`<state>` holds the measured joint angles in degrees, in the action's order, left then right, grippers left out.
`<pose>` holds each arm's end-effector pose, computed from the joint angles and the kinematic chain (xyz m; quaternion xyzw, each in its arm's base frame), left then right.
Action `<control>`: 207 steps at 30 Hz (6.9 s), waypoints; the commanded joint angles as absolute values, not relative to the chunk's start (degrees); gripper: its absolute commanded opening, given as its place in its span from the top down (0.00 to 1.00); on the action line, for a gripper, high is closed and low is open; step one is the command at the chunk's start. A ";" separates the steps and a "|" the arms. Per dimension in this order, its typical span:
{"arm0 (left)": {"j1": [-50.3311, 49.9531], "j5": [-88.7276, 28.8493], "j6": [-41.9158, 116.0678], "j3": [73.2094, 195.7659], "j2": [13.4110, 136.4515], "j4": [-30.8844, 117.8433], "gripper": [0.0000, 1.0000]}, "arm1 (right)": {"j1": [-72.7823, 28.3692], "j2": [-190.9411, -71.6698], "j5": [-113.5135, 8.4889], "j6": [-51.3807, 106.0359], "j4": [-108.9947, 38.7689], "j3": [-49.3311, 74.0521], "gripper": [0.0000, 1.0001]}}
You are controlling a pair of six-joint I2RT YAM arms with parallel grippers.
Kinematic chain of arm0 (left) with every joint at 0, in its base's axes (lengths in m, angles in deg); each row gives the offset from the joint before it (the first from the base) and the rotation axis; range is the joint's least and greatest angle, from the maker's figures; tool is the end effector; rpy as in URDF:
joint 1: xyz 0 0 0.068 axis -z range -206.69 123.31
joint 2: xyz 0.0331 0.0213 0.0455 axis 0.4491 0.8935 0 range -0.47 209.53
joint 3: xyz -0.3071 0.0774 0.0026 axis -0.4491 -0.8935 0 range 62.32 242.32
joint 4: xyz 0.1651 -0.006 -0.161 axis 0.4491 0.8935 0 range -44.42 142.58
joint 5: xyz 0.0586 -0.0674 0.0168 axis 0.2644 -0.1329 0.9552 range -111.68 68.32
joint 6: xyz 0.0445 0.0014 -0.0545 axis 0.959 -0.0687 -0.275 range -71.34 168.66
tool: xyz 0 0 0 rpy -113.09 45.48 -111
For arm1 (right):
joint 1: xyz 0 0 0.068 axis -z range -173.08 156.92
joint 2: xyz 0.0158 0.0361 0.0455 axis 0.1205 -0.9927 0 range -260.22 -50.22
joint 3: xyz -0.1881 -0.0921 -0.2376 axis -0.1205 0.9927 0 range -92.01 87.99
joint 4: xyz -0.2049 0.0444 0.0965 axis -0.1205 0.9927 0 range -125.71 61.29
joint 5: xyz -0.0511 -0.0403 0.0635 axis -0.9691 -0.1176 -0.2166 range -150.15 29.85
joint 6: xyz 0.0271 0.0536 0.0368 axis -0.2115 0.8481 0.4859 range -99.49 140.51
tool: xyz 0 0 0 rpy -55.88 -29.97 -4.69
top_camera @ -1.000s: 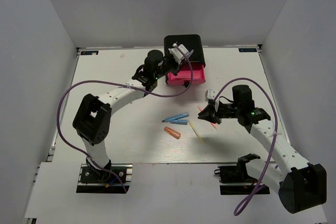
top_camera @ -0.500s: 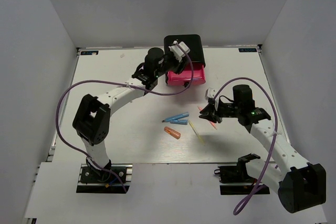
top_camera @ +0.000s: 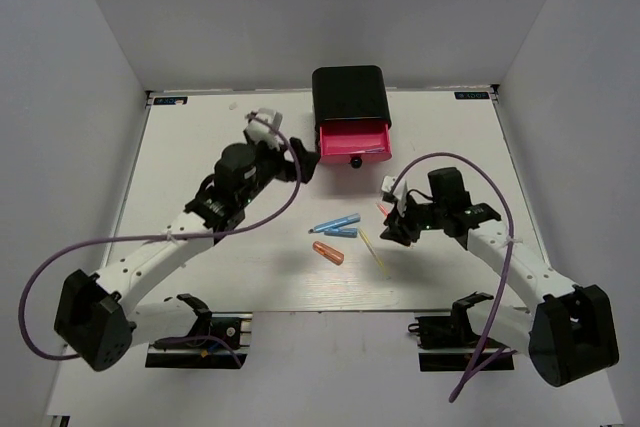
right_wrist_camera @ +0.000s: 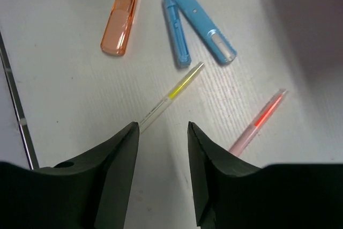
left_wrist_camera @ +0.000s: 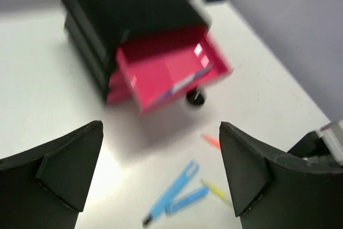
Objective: Sort the stationery into containers
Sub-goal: Grab a piece of stationery with the right arm, then place the stationery into the container, then grab a piece of stationery with the right arm, then place the stationery into the container
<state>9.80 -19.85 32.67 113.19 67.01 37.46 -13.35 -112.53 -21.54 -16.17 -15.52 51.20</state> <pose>0.2036 -0.1483 0.3766 0.1245 0.7472 -0.2778 0.5908 0.1532 0.0950 0.2649 -0.5263 0.7089 0.2523 0.3959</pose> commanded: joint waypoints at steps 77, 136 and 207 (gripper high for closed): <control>9.35 -22.56 4.62 86.14 59.38 31.87 0.01 | -22.27 -132.73 -28.09 -20.96 -39.03 17.07 1.00; 9.35 -22.91 9.46 90.80 64.30 34.86 0.01 | -9.95 -128.00 -41.34 -14.38 -24.63 52.84 0.42; 10.05 -30.21 9.02 102.56 86.35 23.77 0.39 | -8.20 -122.75 -13.31 -4.18 -27.11 25.22 1.00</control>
